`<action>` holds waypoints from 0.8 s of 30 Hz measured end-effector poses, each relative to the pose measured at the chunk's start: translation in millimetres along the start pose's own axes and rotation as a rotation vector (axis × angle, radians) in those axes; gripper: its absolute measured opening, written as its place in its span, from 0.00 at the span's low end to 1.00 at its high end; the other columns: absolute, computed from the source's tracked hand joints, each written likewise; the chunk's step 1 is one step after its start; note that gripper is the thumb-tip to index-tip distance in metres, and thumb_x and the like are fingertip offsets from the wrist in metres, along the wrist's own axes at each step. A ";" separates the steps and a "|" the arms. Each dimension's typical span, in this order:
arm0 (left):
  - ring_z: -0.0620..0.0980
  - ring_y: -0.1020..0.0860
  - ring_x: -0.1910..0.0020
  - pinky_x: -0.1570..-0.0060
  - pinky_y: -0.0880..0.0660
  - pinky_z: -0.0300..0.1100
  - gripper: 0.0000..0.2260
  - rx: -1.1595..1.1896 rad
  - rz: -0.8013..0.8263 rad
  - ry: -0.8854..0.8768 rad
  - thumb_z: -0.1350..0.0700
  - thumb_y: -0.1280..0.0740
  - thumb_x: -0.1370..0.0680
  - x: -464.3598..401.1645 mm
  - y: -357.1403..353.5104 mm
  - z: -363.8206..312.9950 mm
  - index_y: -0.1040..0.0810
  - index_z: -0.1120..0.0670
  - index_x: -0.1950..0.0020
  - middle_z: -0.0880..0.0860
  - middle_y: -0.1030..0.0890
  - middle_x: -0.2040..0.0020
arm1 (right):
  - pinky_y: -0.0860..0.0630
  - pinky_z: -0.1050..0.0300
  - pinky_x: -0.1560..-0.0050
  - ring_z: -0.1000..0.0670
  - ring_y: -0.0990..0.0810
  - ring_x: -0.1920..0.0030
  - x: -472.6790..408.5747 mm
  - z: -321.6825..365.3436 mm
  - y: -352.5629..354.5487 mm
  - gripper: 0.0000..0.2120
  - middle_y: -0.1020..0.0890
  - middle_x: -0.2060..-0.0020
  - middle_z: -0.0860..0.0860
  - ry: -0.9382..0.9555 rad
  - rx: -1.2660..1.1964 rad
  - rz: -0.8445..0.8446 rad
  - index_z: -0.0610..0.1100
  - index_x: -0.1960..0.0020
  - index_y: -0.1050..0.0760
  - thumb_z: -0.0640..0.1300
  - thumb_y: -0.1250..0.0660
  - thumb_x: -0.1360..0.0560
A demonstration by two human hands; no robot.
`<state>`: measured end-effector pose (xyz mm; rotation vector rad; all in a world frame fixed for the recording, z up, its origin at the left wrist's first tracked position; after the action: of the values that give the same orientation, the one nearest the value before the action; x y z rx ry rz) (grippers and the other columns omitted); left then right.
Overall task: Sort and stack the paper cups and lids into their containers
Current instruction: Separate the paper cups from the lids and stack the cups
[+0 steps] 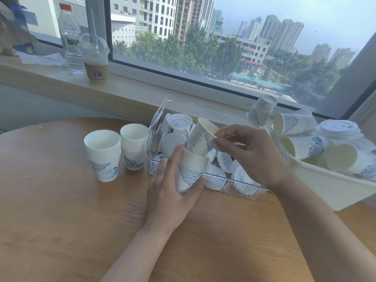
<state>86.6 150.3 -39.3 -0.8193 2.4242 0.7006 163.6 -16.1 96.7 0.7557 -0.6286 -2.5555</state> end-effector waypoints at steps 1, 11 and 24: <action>0.42 0.25 0.39 0.44 0.21 0.49 0.38 0.005 -0.001 0.004 0.32 0.30 0.25 0.2 0.4 0.3 0.38 0.39 0.19 0.44 0.24 0.35 | 0.16 0.47 0.44 0.50 0.14 0.53 1.2 -0.3 -1.0 0.04 0.12 0.54 0.55 -0.003 -0.006 0.022 0.48 0.51 0.14 0.41 0.27 0.20; 0.43 0.25 0.45 0.50 0.20 0.48 0.38 -0.024 -0.011 -0.046 0.35 0.29 0.26 0.1 -0.9 -1.9 0.39 0.37 0.19 0.42 0.26 0.42 | 0.17 0.51 0.46 0.41 0.17 0.51 8.5 -15.8 -4.6 0.05 0.13 0.54 0.47 -0.033 -0.070 0.071 0.45 0.49 0.14 0.41 0.30 0.18; 0.40 0.25 0.44 0.51 0.19 0.47 0.40 -0.035 -0.008 -0.058 0.36 0.28 0.26 0.9 1.2 -4.1 0.41 0.36 0.17 0.42 0.26 0.41 | 0.19 0.56 0.53 0.47 0.16 0.54 11.3 -22.7 -21.7 0.05 0.12 0.54 0.53 -0.088 -0.032 0.168 0.46 0.49 0.13 0.39 0.27 0.20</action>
<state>84.1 148.4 -36.4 -0.8110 2.3615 0.7547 162.8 -10.7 63.7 0.5575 -0.6490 -2.4480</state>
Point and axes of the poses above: each hand's wrist, its own x-axis away from the middle knuckle, its own y-axis out of the back of the hand, z = x × y, the point moved 3 cm from there along -x, towards the middle knuckle
